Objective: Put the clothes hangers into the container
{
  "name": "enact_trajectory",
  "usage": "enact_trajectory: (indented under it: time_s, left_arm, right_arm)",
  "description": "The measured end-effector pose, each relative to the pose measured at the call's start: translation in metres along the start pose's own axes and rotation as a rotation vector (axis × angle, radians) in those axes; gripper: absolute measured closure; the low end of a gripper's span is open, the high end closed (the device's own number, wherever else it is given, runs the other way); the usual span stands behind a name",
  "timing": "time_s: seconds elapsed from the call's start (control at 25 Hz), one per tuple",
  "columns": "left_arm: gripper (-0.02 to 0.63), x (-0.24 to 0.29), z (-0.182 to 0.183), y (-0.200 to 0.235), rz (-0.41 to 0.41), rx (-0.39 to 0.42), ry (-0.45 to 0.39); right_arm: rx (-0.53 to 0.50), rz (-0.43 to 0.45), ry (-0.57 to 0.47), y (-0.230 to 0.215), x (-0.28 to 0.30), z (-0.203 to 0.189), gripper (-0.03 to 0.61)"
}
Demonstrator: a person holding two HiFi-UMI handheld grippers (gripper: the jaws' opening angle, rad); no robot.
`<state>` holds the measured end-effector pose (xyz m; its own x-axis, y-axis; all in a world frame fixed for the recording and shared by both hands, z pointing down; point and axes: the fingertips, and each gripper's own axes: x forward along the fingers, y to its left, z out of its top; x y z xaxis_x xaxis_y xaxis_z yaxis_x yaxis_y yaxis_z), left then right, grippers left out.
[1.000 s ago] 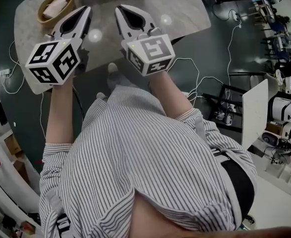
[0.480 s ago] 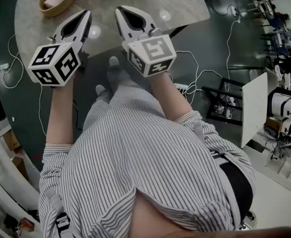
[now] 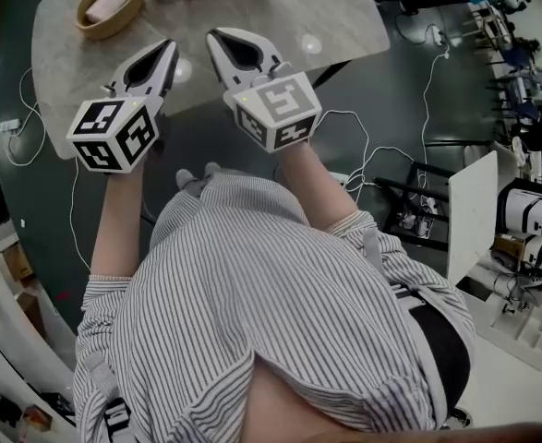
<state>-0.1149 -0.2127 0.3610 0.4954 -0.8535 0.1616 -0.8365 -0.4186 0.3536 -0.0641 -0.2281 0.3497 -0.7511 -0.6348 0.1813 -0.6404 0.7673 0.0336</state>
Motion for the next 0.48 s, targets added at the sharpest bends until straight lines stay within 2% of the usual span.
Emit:
enact_trajectory:
  time_s: [0.24, 0.48]
  left_arm:
    - [0.603, 0.009, 0.0, -0.007, 0.019, -0.013, 0.002]
    - [0.603, 0.013, -0.001, 0.001, 0.066, 0.01, 0.012]
  right_arm:
    - [-0.003, 0.023, 0.026, -0.013, -0.005, -0.007, 0.565]
    - [-0.007, 0.069, 0.051, -0.009, 0.0, -0.016, 0.565]
